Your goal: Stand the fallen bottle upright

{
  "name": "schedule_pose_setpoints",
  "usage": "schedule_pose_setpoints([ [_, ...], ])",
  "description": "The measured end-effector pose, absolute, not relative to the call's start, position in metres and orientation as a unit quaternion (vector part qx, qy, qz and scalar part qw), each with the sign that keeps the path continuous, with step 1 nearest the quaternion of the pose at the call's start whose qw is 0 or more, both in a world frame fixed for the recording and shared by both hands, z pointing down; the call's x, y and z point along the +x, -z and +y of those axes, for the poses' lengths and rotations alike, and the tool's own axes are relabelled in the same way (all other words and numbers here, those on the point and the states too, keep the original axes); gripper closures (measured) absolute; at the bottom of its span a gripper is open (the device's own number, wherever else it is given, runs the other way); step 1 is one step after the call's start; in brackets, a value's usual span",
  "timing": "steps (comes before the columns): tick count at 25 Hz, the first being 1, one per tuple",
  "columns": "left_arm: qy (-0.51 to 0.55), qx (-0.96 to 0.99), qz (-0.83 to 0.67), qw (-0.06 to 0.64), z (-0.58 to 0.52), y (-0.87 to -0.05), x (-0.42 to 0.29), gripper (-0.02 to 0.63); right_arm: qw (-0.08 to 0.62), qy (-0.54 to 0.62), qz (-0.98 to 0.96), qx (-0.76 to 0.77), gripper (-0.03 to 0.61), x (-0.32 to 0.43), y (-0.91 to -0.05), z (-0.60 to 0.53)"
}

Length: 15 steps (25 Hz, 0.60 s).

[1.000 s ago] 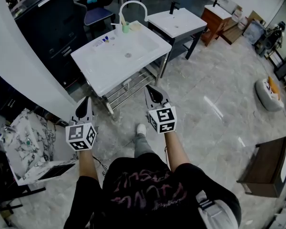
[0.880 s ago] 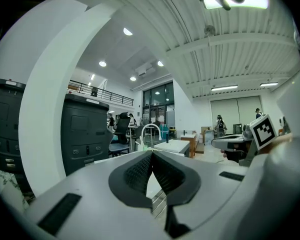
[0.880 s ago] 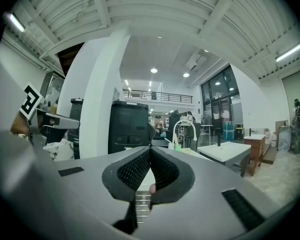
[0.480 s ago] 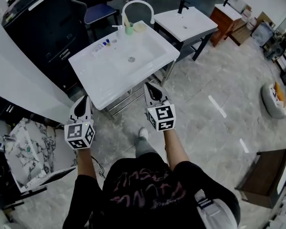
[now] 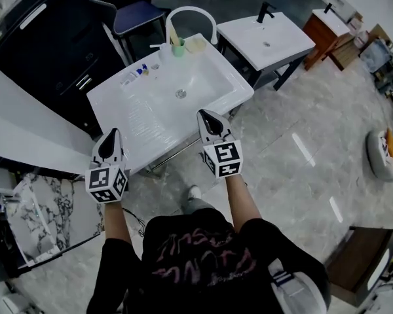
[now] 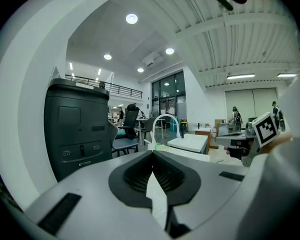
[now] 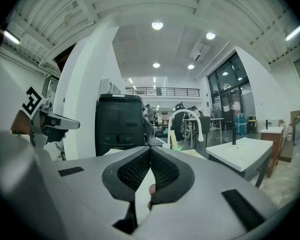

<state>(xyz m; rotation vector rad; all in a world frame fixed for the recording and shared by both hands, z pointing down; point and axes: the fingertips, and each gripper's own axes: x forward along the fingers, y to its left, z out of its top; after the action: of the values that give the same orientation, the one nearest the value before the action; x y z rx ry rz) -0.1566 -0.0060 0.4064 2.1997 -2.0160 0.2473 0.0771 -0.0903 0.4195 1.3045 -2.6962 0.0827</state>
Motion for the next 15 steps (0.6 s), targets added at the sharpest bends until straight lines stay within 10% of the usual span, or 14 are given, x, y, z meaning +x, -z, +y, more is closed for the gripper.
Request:
schedule_pose_setpoints([
  [15, -0.100, 0.719, -0.683, 0.086, -0.088, -0.408, -0.157, 0.601, 0.082, -0.039, -0.908, 0.410, 0.565, 0.069, -0.427, -0.177],
])
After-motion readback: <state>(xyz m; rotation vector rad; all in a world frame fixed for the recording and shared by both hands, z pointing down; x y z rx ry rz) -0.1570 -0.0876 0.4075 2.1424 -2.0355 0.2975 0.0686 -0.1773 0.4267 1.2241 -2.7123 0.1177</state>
